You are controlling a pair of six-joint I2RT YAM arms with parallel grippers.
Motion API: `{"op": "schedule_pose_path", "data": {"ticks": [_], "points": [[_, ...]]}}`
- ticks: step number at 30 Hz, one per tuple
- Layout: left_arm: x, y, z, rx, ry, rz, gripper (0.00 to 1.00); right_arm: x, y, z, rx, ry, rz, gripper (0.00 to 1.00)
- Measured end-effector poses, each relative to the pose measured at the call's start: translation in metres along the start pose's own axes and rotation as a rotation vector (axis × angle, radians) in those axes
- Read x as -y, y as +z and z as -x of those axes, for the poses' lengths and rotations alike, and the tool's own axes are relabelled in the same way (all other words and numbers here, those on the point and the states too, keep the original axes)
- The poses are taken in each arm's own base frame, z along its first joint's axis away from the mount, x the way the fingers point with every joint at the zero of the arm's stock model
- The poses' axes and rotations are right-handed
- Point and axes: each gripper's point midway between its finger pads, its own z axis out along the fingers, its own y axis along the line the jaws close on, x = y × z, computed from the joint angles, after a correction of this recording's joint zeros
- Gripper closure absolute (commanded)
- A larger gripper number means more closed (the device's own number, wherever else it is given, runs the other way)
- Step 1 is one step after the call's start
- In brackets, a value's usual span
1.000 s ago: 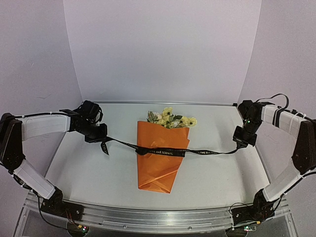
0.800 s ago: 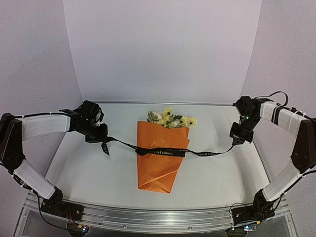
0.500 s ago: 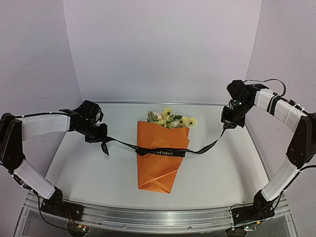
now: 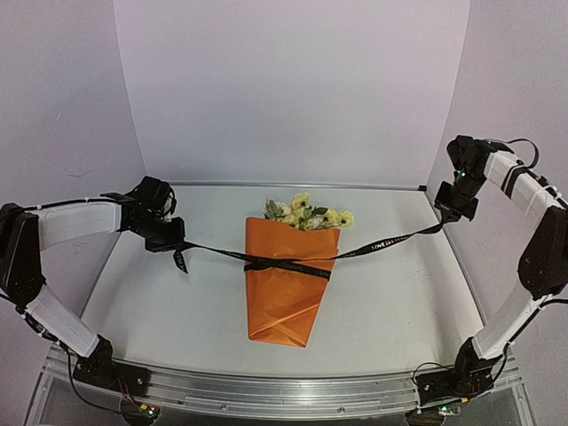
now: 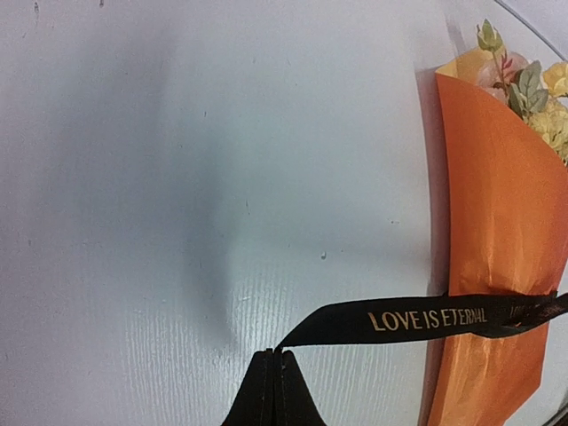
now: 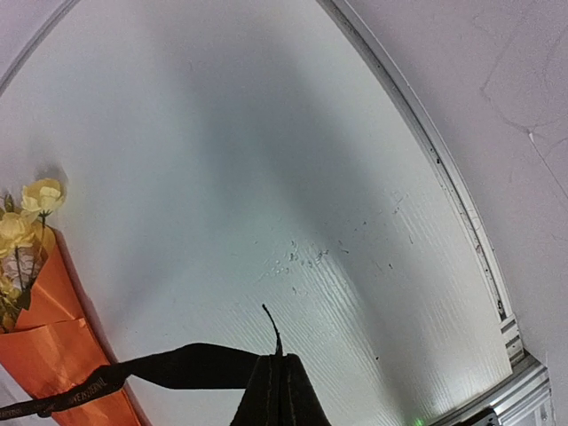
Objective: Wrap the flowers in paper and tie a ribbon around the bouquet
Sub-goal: Cross the ribbon over the folded bouquet.
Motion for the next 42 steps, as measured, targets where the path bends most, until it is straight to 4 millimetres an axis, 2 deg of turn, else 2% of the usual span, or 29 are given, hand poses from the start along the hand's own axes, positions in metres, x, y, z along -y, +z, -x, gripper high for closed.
{"op": "schedule_pose_path", "data": {"ticks": [4, 8, 11, 15, 17, 19, 22, 24, 26, 28, 30, 33, 36, 39, 40, 42], "points": [[0.003, -0.011, 0.023, 0.045, 0.003, -0.006, 1.00, -0.005, -0.009, 0.007, 0.024, 0.000, 0.020, 1.00], [0.019, -0.030, 0.056, 0.122, 0.026, -0.042, 1.00, -0.005, -0.009, 0.004, 0.009, -0.002, 0.024, 1.00], [0.029, -0.037, 0.068, 0.154, 0.044, -0.074, 1.00, -0.009, -0.009, 0.001, -0.006, -0.005, 0.041, 1.00], [0.037, -0.036, 0.064, 0.131, 0.071, -0.123, 1.00, -0.023, -0.011, -0.007, -0.022, -0.045, 0.070, 1.00], [0.042, -0.033, 0.060, 0.109, 0.084, -0.148, 1.00, -0.041, -0.018, -0.009, -0.021, -0.088, 0.099, 1.00], [0.045, -0.028, 0.055, 0.084, 0.094, -0.167, 1.00, -0.063, -0.027, -0.002, -0.004, -0.113, 0.144, 1.00], [0.050, -0.023, 0.049, 0.050, 0.104, -0.201, 1.00, -0.096, -0.044, 0.020, 0.041, -0.119, 0.230, 1.00], [0.057, -0.025, 0.046, 0.039, 0.124, -0.240, 1.00, -0.112, -0.051, 0.029, 0.063, -0.122, 0.274, 1.00], [0.069, -0.028, 0.043, 0.034, 0.153, -0.291, 1.00, -0.124, -0.055, 0.031, 0.070, -0.137, 0.301, 1.00], [0.091, -0.037, 0.034, 0.028, 0.211, -0.364, 1.00, -0.138, -0.055, 0.020, 0.057, -0.177, 0.317, 1.00], [0.121, -0.047, 0.017, 0.010, 0.302, -0.443, 1.00, -0.153, -0.052, 0.006, 0.032, -0.219, 0.331, 1.00], [0.179, -0.066, -0.026, -0.051, 0.482, -0.593, 1.00, -0.175, -0.040, -0.011, -0.009, -0.268, 0.342, 1.00], [0.220, -0.082, -0.072, -0.119, 0.632, -0.720, 1.00, -0.185, -0.021, -0.020, -0.046, -0.283, 0.324, 0.98], [0.237, -0.080, -0.107, -0.200, 0.715, -0.780, 1.00, -0.182, -0.007, -0.019, -0.064, -0.273, 0.293, 0.78], [0.239, -0.076, -0.114, -0.226, 0.729, -0.785, 1.00, -0.181, -0.005, -0.019, -0.068, -0.269, 0.288, 0.69], [0.239, -0.066, -0.126, -0.272, 0.753, -0.784, 1.00, -0.178, -0.002, -0.018, -0.072, -0.265, 0.279, 0.44]]}}
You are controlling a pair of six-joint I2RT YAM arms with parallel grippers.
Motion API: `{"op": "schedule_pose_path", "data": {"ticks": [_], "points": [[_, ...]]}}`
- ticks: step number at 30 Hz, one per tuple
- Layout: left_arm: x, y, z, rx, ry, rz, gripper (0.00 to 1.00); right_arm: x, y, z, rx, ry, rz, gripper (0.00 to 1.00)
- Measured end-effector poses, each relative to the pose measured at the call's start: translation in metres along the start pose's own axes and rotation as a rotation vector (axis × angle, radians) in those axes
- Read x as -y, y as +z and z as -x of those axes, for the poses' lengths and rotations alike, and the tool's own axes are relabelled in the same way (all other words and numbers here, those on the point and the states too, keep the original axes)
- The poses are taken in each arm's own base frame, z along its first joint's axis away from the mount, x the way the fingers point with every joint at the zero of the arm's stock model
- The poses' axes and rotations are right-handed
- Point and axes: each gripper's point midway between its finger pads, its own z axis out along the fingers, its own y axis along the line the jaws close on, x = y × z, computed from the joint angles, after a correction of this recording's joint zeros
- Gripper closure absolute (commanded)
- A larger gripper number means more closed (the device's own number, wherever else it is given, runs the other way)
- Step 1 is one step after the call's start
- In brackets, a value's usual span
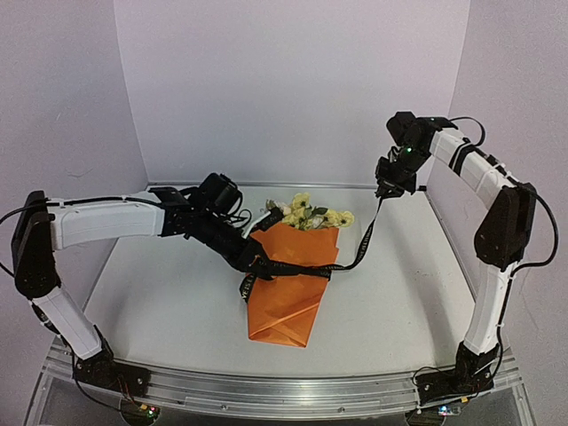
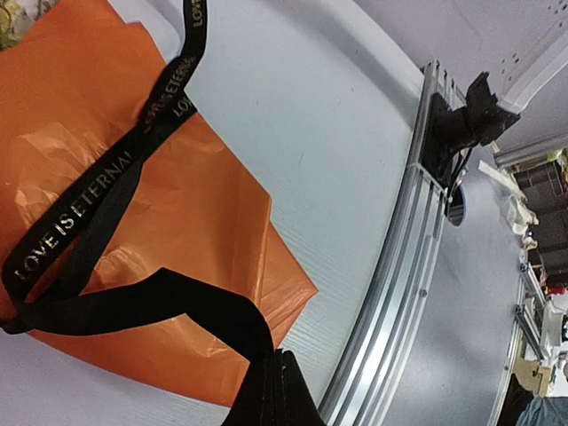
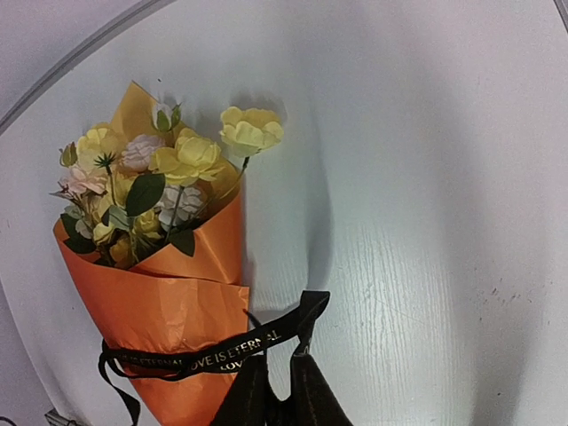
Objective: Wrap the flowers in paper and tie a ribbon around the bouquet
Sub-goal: Cross the ribbon over the folded bouquet.
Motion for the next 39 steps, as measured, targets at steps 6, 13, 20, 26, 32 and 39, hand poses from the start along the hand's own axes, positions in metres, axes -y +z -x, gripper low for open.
{"op": "schedule_pose_path", "data": {"ticks": [6, 13, 20, 26, 32, 39], "points": [[0.007, 0.029, -0.023, -0.127, 0.067, -0.019, 1.00, 0.027, 0.015, -0.024, -0.062, 0.001, -0.083, 0.18], [0.018, 0.034, -0.025, -0.134, 0.185, -0.023, 1.00, 0.038, -0.005, -0.060, -0.067, -0.038, -0.022, 0.21], [0.037, 0.010, -0.004, -0.007, 0.383, -0.057, 1.00, -0.037, -0.010, -0.140, -0.017, -0.321, 0.391, 0.27], [0.056, -0.012, 0.013, 0.082, 0.507, -0.086, 1.00, -0.103, -0.003, -0.198, 0.020, -0.603, 0.642, 0.23], [0.052, -0.016, 0.014, 0.091, 0.539, -0.084, 1.00, -0.152, -0.028, -0.236, 0.119, -0.861, 0.810, 0.19], [0.040, -0.021, 0.018, 0.100, 0.548, -0.062, 1.00, -0.159, -0.031, -0.267, 0.171, -1.070, 0.851, 0.17]]}}
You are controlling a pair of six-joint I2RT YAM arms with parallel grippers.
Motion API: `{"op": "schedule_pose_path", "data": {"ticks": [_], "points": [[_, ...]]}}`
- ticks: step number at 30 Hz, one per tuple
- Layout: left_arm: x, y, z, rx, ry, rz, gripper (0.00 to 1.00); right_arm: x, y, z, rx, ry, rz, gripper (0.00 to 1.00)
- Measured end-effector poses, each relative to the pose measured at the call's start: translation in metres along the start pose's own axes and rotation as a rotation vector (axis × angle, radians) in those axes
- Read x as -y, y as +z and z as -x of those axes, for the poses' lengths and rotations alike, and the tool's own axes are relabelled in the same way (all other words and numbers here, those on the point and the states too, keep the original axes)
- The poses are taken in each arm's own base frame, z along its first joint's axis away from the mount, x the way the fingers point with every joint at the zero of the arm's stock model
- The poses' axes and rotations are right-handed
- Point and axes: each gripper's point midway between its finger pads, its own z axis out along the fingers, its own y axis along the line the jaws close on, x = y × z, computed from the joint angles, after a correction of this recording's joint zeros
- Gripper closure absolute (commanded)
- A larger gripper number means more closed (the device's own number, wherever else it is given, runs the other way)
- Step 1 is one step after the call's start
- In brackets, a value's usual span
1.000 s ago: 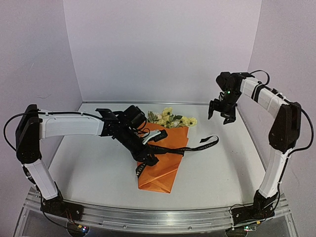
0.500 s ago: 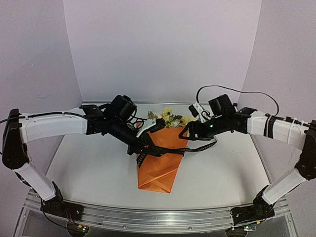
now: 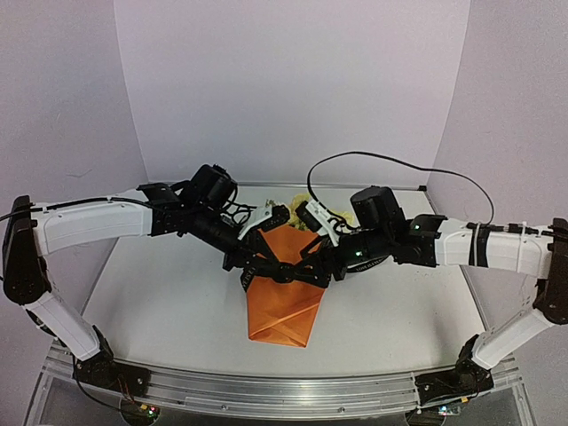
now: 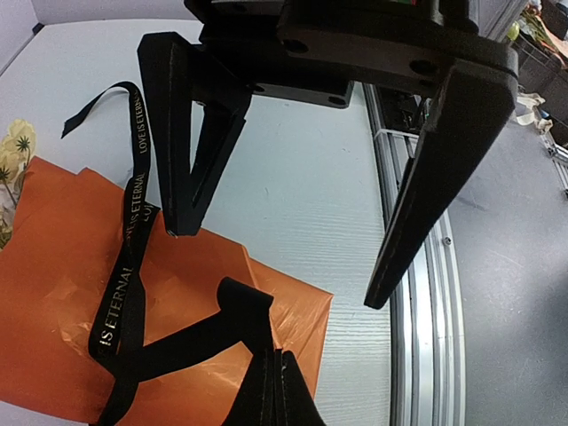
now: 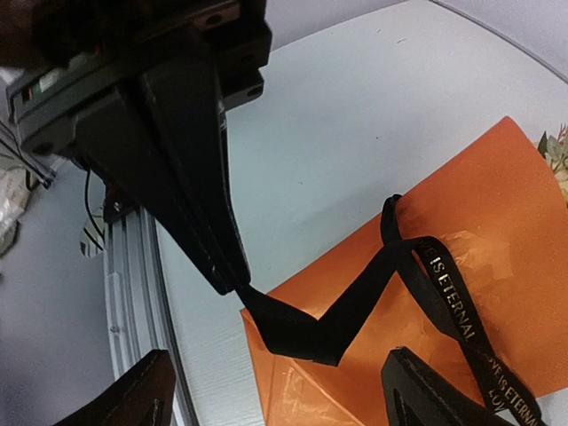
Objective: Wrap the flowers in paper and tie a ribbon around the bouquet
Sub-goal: Cross the ribbon over the folded bouquet.
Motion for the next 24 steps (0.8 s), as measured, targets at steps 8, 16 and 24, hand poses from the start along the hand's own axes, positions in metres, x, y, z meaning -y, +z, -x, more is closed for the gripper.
{"op": "schedule_pose_path", "data": {"ticks": [8, 16, 24], "points": [[0.006, -0.001, -0.002, -0.009, 0.027, -0.028, 1.00, -0.006, 0.008, -0.003, -0.020, -0.168, -0.032, 0.24], [0.000, -0.008, -0.009, -0.027, 0.012, -0.014, 1.00, 0.002, 0.017, 0.003, -0.035, -0.197, -0.068, 0.33], [-0.006, -0.016, -0.009, -0.010, 0.005, 0.010, 1.00, 0.006, 0.025, 0.014, 0.008, -0.189, -0.110, 0.34]]}}
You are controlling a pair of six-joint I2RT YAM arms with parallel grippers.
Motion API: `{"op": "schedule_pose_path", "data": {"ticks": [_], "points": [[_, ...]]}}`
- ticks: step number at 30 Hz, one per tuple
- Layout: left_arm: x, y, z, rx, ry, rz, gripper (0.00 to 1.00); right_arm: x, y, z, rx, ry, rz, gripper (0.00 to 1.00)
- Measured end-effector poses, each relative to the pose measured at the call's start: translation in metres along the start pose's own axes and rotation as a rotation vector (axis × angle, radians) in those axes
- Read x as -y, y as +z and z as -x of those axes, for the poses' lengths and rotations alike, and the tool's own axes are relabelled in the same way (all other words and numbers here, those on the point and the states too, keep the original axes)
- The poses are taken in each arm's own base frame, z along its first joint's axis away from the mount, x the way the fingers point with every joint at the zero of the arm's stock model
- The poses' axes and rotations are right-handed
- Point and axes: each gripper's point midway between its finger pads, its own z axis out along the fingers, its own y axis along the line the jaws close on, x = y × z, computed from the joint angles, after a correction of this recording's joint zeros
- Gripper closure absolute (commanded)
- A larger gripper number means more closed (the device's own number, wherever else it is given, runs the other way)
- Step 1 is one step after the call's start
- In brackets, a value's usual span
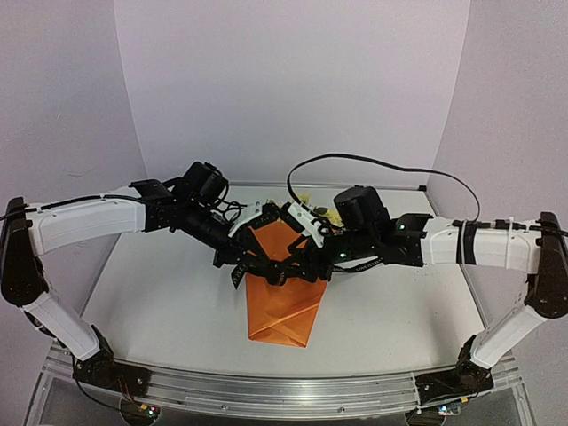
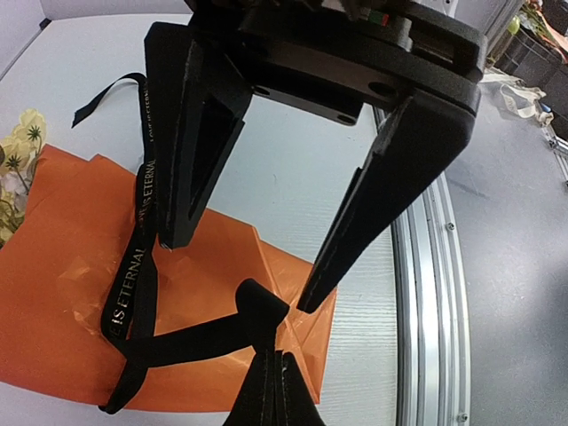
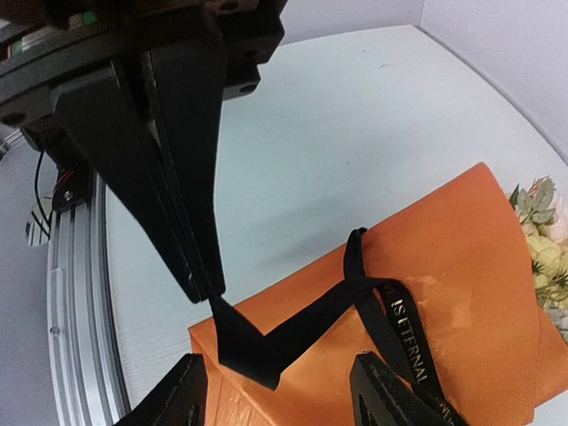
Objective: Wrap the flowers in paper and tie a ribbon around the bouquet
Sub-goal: Cross the ribbon over the folded bouquet.
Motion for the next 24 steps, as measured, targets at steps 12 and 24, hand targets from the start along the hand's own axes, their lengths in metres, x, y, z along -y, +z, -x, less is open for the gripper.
{"op": "schedule_pose_path", "data": {"ticks": [12, 24], "points": [[0.012, -0.010, 0.009, 0.133, 0.008, -0.041, 1.00, -0.002, 0.014, -0.014, 0.128, -0.002, -0.090, 0.18], [0.011, -0.003, 0.007, 0.122, -0.002, -0.073, 1.00, 0.001, 0.009, 0.007, 0.218, -0.055, -0.110, 0.51]]}}
